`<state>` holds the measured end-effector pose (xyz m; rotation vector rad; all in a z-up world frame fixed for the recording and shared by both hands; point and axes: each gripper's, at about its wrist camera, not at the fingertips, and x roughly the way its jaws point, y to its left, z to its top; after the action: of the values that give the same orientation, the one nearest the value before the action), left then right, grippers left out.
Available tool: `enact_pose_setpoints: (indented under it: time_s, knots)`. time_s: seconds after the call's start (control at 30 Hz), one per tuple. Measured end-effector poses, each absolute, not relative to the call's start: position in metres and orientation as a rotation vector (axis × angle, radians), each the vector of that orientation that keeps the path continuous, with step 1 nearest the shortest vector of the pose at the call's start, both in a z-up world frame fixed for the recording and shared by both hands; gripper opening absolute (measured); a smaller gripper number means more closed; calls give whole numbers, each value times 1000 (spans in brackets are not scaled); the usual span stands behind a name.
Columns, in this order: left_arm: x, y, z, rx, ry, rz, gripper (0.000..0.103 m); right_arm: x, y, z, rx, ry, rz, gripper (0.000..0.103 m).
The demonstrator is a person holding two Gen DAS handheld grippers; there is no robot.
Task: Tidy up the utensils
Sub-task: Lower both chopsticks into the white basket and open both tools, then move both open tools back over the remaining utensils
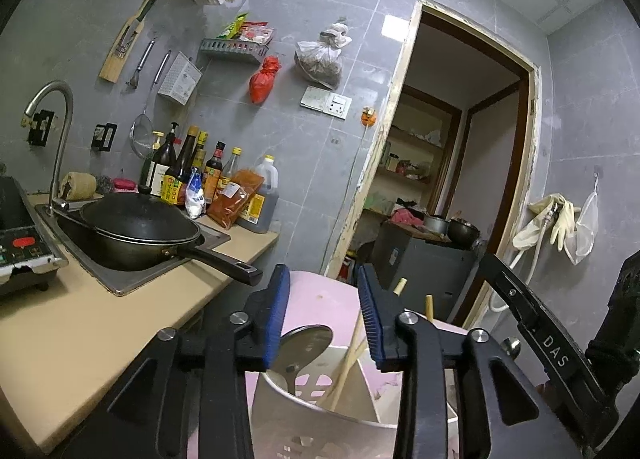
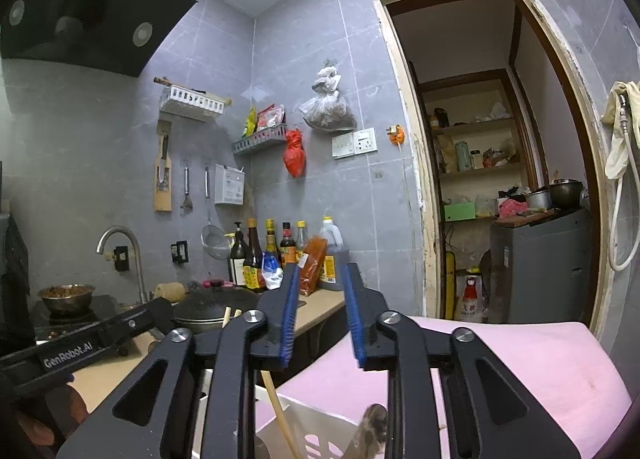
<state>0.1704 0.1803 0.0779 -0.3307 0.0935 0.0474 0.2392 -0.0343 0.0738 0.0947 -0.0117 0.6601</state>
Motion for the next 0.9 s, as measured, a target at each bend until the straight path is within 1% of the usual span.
enact_pose_setpoints:
  time_s: [0.1, 0.17, 0.23, 0.3, 0.37, 0.4, 0.43, 0.47, 0.5, 0.6, 0.67, 0.7, 0.9]
  knots:
    - [169, 172, 84, -296, 118, 50, 34, 234, -43, 78, 66, -4, 639, 27]
    - [168, 163, 87, -272, 136, 42, 39, 230, -54, 80, 56, 1, 622, 33]
    - [166, 154, 88, -255, 150, 34, 44, 227, -63, 81, 51, 6, 604, 46]
    - [165, 145, 89, -240, 162, 22, 51, 223, -75, 83, 47, 12, 587, 53]
    - [163, 136, 89, -228, 166, 11, 59, 219, -89, 83, 39, 17, 561, 63]
    - [162, 129, 89, -222, 165, 1, 64, 217, -94, 83, 39, 19, 555, 71]
    - [161, 125, 90, -219, 165, -5, 66, 215, -102, 83, 38, 20, 545, 76]
    - [159, 121, 90, -216, 164, -13, 71, 211, -110, 83, 35, 20, 532, 78]
    - [158, 116, 90, -213, 163, -22, 76, 209, -116, 83, 32, 20, 522, 82]
    - [155, 100, 90, -206, 166, -47, 81, 201, -137, 83, 33, 21, 497, 91]
    - [153, 90, 88, -197, 174, -63, 89, 195, -149, 83, 29, 18, 484, 98]
    - [152, 84, 88, -192, 176, -72, 89, 193, -156, 83, 28, 17, 477, 103]
    - [149, 47, 78, -147, 210, -132, 90, 183, -189, 80, 18, 25, 421, 103]
